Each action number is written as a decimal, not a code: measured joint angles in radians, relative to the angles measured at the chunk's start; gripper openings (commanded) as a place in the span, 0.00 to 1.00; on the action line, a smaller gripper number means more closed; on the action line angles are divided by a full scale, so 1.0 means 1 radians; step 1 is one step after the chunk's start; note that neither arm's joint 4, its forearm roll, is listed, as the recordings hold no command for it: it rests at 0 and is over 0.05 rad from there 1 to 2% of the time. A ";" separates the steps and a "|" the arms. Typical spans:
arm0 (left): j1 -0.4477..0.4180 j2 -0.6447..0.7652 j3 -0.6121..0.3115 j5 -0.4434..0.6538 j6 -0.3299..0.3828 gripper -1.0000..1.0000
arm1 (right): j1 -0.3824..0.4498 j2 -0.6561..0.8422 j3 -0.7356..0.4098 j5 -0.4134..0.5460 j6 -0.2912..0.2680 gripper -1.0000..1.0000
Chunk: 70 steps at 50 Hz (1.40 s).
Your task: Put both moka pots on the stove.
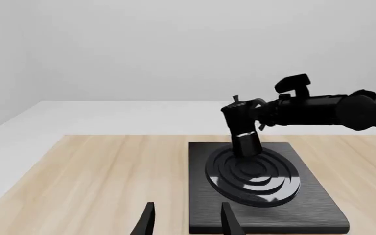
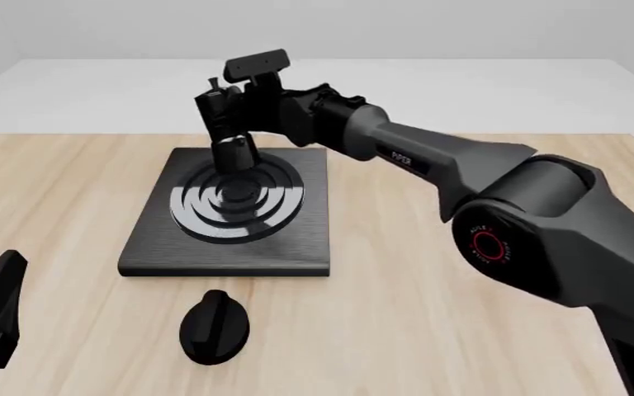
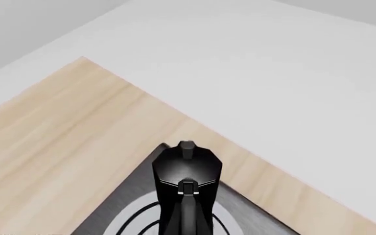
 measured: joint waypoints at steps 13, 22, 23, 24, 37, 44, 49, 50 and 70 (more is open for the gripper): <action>0.000 0.000 0.000 0.000 0.000 1.00 | -0.003 -0.048 0.096 -0.041 0.009 0.00; 0.000 0.000 0.000 0.000 0.000 1.00 | -0.005 -0.082 0.162 -0.065 0.010 0.00; 0.000 0.000 0.000 0.000 0.000 1.00 | -0.005 -0.085 0.169 -0.068 0.010 0.00; 0.000 0.000 0.000 0.000 0.000 1.00 | -0.005 -0.088 0.176 -0.070 0.010 0.00; 0.000 0.000 0.000 0.000 0.000 1.00 | -0.008 -0.125 0.241 -0.093 0.009 0.00; 0.000 0.000 0.000 0.000 0.000 1.00 | -0.009 -0.137 0.264 -0.103 0.008 0.00; 0.000 0.000 0.000 0.000 0.000 1.00 | -0.010 -0.142 0.276 -0.108 0.009 0.00; 0.000 0.000 0.000 0.000 0.000 1.00 | -0.009 -0.143 0.278 -0.109 0.009 0.00; 0.000 0.000 0.000 0.000 0.000 1.00 | -0.006 -0.152 0.299 -0.122 0.010 0.00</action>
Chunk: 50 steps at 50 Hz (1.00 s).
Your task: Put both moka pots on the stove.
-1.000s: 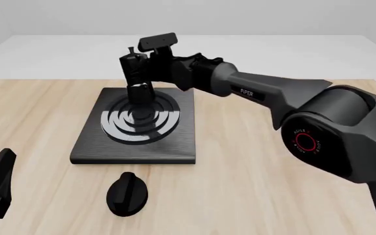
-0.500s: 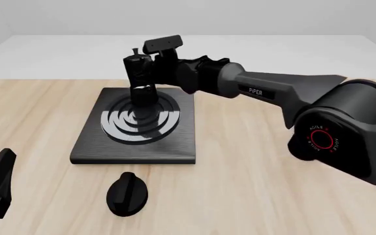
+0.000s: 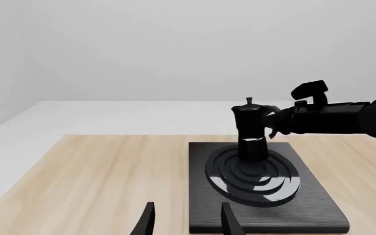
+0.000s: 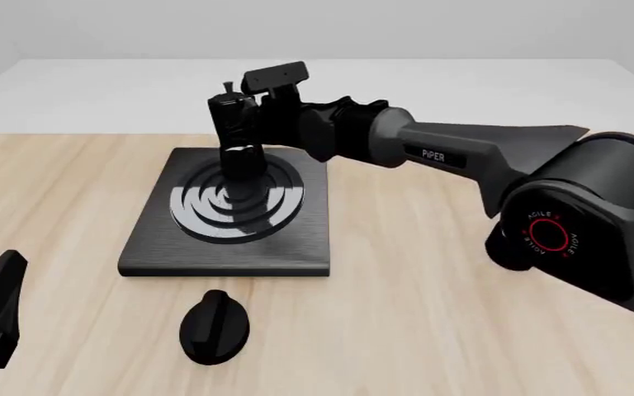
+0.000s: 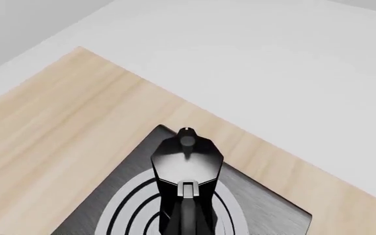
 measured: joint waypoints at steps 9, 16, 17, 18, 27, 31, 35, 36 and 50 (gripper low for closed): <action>0.000 0.000 0.000 0.000 0.000 1.00 | 0.001 0.002 -0.002 -0.002 0.002 0.00; 0.000 0.000 0.000 0.000 0.000 1.00 | 0.001 0.003 -0.001 -0.004 0.004 0.00; 0.000 0.000 0.000 0.000 0.000 1.00 | 0.001 0.003 -0.001 -0.004 0.004 0.00; 0.000 0.000 0.000 0.000 0.000 1.00 | 0.001 0.002 0.000 -0.005 0.004 0.00; 0.000 0.000 0.000 0.000 0.000 1.00 | -0.001 0.001 0.003 -0.002 -0.008 1.00; 0.000 0.000 0.000 0.000 0.000 1.00 | -0.006 0.008 0.016 0.005 -0.008 1.00; 0.000 0.000 0.000 0.000 0.000 1.00 | -0.007 0.006 0.032 0.008 -0.008 1.00; 0.000 0.000 0.000 0.000 0.000 1.00 | -0.007 0.004 0.036 0.008 -0.007 1.00; 0.000 0.000 0.000 0.000 0.000 1.00 | -0.010 -0.034 0.107 -0.006 0.000 1.00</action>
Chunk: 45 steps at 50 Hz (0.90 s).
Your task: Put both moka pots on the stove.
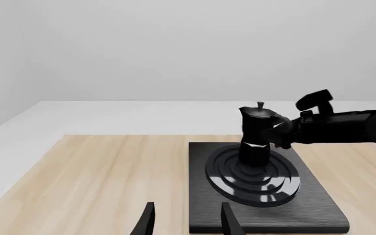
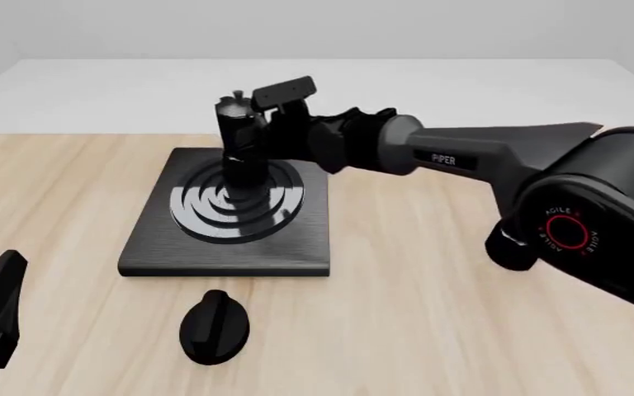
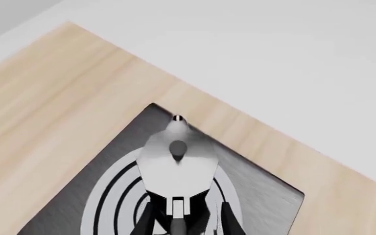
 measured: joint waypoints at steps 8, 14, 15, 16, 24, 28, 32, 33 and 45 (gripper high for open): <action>0.000 0.000 0.000 0.000 0.000 1.00 | -0.006 -0.027 0.051 -0.013 0.005 1.00; 0.000 0.000 0.000 0.000 0.000 1.00 | -0.011 -0.057 0.098 -0.028 0.009 1.00; 0.000 0.000 0.000 0.000 0.000 1.00 | -0.011 -0.062 0.105 -0.030 0.010 1.00; 0.000 0.000 0.000 0.000 0.000 1.00 | -0.012 -0.067 0.112 -0.033 0.010 1.00; 0.000 0.000 0.000 0.000 0.000 1.00 | -0.016 -0.102 0.164 -0.050 0.015 1.00; 0.000 0.000 0.000 0.000 0.000 1.00 | -0.016 -0.121 0.188 -0.057 0.018 1.00; 0.000 0.000 0.000 0.000 0.000 1.00 | -0.015 -0.141 0.214 -0.066 0.020 1.00; 0.000 0.000 0.000 0.000 0.000 1.00 | -0.015 -0.146 0.220 -0.068 0.020 1.00; 0.000 0.000 0.000 0.000 0.000 1.00 | -0.007 -0.208 0.309 -0.100 0.027 1.00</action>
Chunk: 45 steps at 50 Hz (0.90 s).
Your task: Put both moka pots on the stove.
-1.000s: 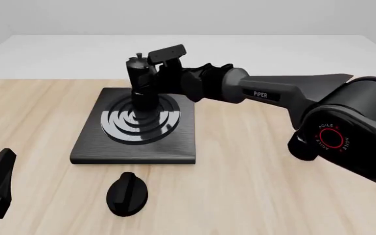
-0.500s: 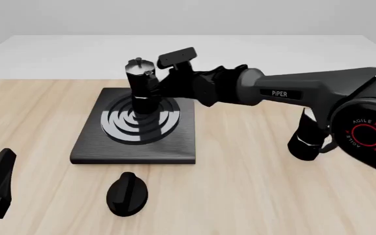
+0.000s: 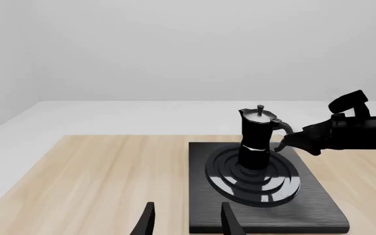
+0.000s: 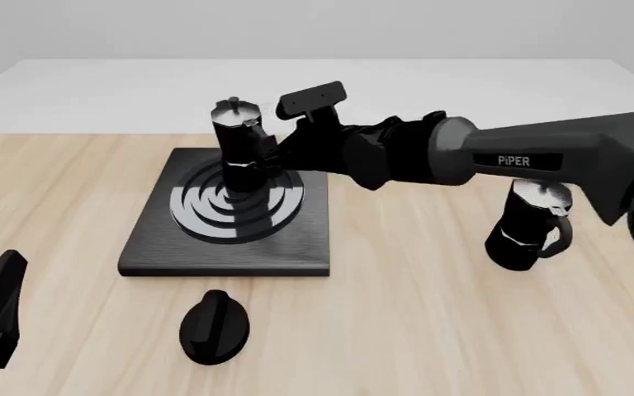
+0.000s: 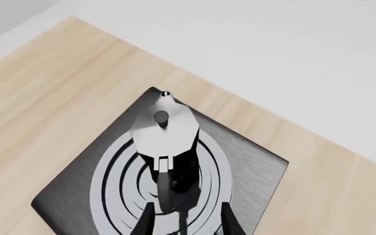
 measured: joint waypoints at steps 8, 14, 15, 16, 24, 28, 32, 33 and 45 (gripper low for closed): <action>0.000 0.000 0.000 0.000 0.000 1.00 | 0.004 -0.050 0.069 -0.025 0.003 1.00; 0.000 0.000 0.000 0.000 0.000 1.00 | 0.010 -0.100 0.132 -0.045 0.005 1.00; 0.000 0.000 0.000 0.000 0.000 1.00 | 0.011 -0.110 0.143 -0.049 0.006 1.00; 0.000 0.000 0.000 0.000 0.000 1.00 | 0.012 -0.120 0.154 -0.052 0.007 1.00; 0.000 0.000 0.000 0.000 0.000 1.00 | 0.020 -0.229 0.262 -0.080 0.010 1.00; 0.000 0.000 0.000 0.000 0.000 1.00 | 0.019 -0.289 0.321 -0.092 0.011 1.00; 0.000 0.000 0.000 0.000 0.000 1.00 | 0.014 -0.347 0.380 -0.105 0.011 1.00; 0.000 0.000 0.000 0.000 0.000 1.00 | 0.013 -0.361 0.395 -0.108 0.012 1.00; 0.000 0.000 0.000 0.000 0.000 1.00 | -0.028 -0.527 0.567 -0.134 0.002 1.00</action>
